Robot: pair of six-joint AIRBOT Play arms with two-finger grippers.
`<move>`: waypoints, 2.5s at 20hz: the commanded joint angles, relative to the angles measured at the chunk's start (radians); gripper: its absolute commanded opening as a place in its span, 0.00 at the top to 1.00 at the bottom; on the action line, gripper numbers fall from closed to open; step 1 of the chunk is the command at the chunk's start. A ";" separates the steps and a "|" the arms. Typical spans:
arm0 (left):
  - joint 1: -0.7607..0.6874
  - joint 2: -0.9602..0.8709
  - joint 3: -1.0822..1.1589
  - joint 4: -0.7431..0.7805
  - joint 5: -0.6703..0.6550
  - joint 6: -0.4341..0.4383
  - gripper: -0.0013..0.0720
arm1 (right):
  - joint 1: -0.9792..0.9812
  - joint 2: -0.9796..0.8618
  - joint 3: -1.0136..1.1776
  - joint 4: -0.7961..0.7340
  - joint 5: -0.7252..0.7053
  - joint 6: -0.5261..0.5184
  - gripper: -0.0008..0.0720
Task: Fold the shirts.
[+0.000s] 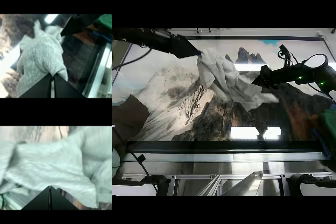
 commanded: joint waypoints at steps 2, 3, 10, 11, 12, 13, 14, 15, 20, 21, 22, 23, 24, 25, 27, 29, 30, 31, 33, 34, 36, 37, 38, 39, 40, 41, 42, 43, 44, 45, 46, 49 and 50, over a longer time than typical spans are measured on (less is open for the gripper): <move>-0.005 -0.081 -0.182 0.115 0.018 -0.032 0.96 | -0.100 0.035 0.001 0.000 0.141 -0.021 0.97; 0.007 -0.109 -0.216 0.114 0.034 -0.037 0.96 | -0.131 0.047 0.001 0.000 0.168 -0.043 0.97; 0.179 -0.233 -0.249 0.114 0.190 -0.312 0.01 | -0.190 0.002 -0.022 -0.058 0.382 -0.068 0.96; 0.196 -0.227 -0.260 0.111 0.190 -0.338 0.01 | -0.191 -0.012 -0.029 -0.058 0.389 -0.080 0.96; 0.208 -0.212 -0.282 0.111 0.183 -0.347 0.01 | -0.191 -0.026 -0.031 -0.061 0.379 -0.080 0.95; 0.212 -0.195 -0.310 0.111 0.175 -0.351 0.01 | -0.191 -0.041 -0.031 -0.061 0.347 -0.080 0.74; 0.211 -0.177 -0.348 0.107 0.166 -0.355 0.01 | -0.191 -0.058 -0.031 -0.061 0.317 -0.080 0.33; 0.200 -0.160 -0.392 0.102 0.154 -0.358 0.01 | -0.194 -0.078 -0.030 -0.074 0.281 -0.080 0.23; 0.090 -0.114 -0.574 0.062 -0.016 -0.357 0.01 | -0.277 -0.126 -0.030 -0.166 0.146 -0.027 0.25; 0.068 -0.117 -0.583 0.050 -0.034 -0.357 0.01 | -0.289 -0.129 -0.031 -0.178 0.140 -0.027 0.36; 0.047 -0.117 -0.588 0.053 -0.057 -0.357 0.01 | -0.294 -0.136 -0.031 -0.213 0.140 -0.022 0.36; 0.027 -0.117 -0.588 0.052 -0.070 -0.358 0.01 | -0.294 -0.145 -0.031 -0.263 0.142 0.011 0.35; 0.009 -0.116 -0.586 0.052 -0.084 -0.358 0.01 | -0.293 -0.158 -0.031 -0.302 0.138 0.034 0.35; -0.006 -0.116 -0.584 0.052 -0.090 -0.360 0.01 | -0.296 -0.175 -0.031 -0.315 0.136 0.050 0.35; -0.025 -0.116 -0.584 0.052 -0.090 -0.370 0.01 | -0.312 -0.215 -0.031 -0.311 0.136 0.083 0.35; -0.029 -0.116 -0.584 0.051 -0.079 -0.379 0.01 | -0.327 -0.261 -0.031 -0.259 0.137 0.086 0.35; -0.029 -0.116 -0.584 0.051 -0.080 -0.386 0.01 | -0.332 -0.282 -0.031 -0.216 0.137 0.085 0.35; -0.029 -0.116 -0.584 0.051 -0.080 -0.388 0.01 | -0.333 -0.302 -0.031 -0.166 0.136 0.077 0.35; -0.029 -0.116 -0.584 0.051 -0.085 -0.395 0.01 | -0.332 -0.336 -0.031 -0.049 0.136 0.046 0.35; -0.029 -0.116 -0.584 0.051 -0.092 -0.395 0.01 | -0.330 -0.349 -0.031 0.015 0.132 0.026 0.35; -0.029 -0.116 -0.584 0.047 -0.121 -0.402 0.01 | -0.329 -0.369 -0.031 0.111 0.116 0.004 0.35; -0.033 -0.116 -0.584 0.031 -0.139 -0.404 0.01 | -0.329 -0.375 -0.031 0.141 0.107 -0.006 0.40; -0.041 -0.116 -0.584 0.017 -0.166 -0.404 0.01 | -0.329 -0.381 -0.031 0.174 0.110 -0.039 0.71; -0.044 -0.117 -0.584 0.004 -0.200 -0.404 0.01 | -0.328 -0.383 -0.031 0.200 0.117 -0.071 0.88; -0.052 -0.116 -0.584 -0.002 -0.241 -0.404 0.01 | -0.327 -0.383 -0.030 0.222 0.128 -0.098 0.97; -0.062 -0.116 -0.584 -0.003 -0.281 -0.404 0.01 | -0.327 -0.383 -0.030 0.264 0.153 -0.134 0.97; -0.071 -0.117 -0.584 -0.003 -0.309 -0.404 0.01 | -0.327 -0.383 -0.030 0.306 0.175 -0.158 0.97; -0.084 -0.117 -0.584 -0.003 -0.330 -0.404 0.01 | -0.327 -0.382 -0.030 0.347 0.198 -0.178 0.97; -0.102 -0.117 -0.584 -0.002 -0.354 -0.404 0.01 | -0.327 -0.380 -0.030 0.373 0.209 -0.185 0.97; -0.119 -0.117 -0.584 -0.001 -0.383 -0.404 0.01 | -0.327 -0.376 -0.030 0.378 0.209 -0.185 0.97; -0.137 -0.117 -0.584 -0.002 -0.427 -0.404 0.11 | -0.327 -0.372 -0.030 0.378 0.209 -0.186 0.97; -0.152 -0.116 -0.579 -0.001 -0.464 -0.395 0.96 | -0.327 -0.345 -0.030 0.378 0.237 -0.186 0.97; -0.146 -0.116 -0.562 0.000 -0.437 -0.394 0.96 | -0.328 -0.326 -0.030 0.378 0.258 -0.187 0.97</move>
